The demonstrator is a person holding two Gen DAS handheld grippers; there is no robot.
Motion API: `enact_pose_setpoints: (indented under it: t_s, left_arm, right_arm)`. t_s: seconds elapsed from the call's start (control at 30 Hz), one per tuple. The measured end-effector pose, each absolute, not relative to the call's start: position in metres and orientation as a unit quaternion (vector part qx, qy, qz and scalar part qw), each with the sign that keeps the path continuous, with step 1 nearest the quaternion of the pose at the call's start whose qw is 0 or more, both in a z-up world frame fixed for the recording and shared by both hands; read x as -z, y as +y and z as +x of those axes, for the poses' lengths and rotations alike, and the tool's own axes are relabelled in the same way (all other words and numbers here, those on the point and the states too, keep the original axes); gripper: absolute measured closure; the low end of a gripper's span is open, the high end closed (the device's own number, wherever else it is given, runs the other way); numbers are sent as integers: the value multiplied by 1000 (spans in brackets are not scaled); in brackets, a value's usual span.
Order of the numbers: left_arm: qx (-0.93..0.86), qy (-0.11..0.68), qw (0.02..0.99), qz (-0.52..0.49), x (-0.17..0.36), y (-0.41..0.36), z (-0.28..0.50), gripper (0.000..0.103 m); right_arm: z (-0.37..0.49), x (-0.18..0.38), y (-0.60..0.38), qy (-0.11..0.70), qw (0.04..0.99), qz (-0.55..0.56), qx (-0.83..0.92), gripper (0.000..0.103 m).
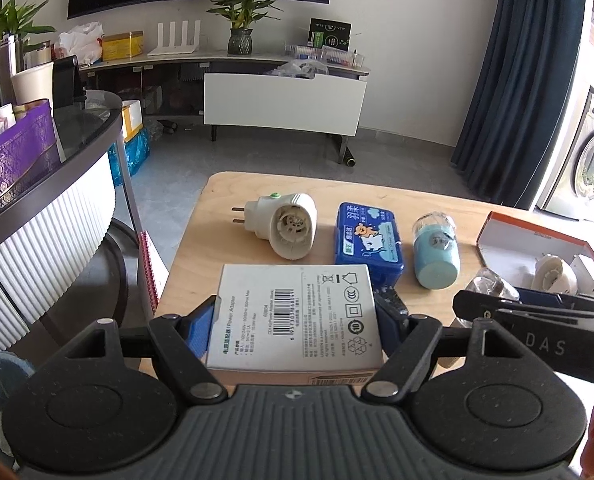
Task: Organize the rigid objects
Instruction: 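Grasp the clear glass bottle with white nozzle with the right gripper and lift, then carry the glass bottle with the right gripper while the left gripper carries the Power Adapter box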
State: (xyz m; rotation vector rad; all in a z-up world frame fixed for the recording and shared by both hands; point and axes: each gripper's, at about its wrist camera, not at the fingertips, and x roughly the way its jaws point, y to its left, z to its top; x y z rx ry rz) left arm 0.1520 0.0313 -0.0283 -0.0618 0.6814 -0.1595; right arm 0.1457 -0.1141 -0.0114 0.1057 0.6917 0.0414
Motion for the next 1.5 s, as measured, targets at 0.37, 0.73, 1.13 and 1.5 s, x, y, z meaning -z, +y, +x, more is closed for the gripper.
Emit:
enact_pose_setpoints:
  t_s: [0.37,0.73,1.13,1.5]
  left_arm:
    - [91,312,946,-18,2,6,115,25]
    - [97,308,946,-12,-9,-11,89,25]
    - [111,302,947,-7,-15,-32,74,25]
    - [136,306,942,1,-12,-51,63,25]
  right_arm:
    - [87,-29,-127,308,950,51,-24,41]
    - [40,-42,-143,305,951,40,-21,41]
    - [12,-52,-165,294,955,45,-6,41]
    - [-2,-55,-188,289,956,52,17,41]
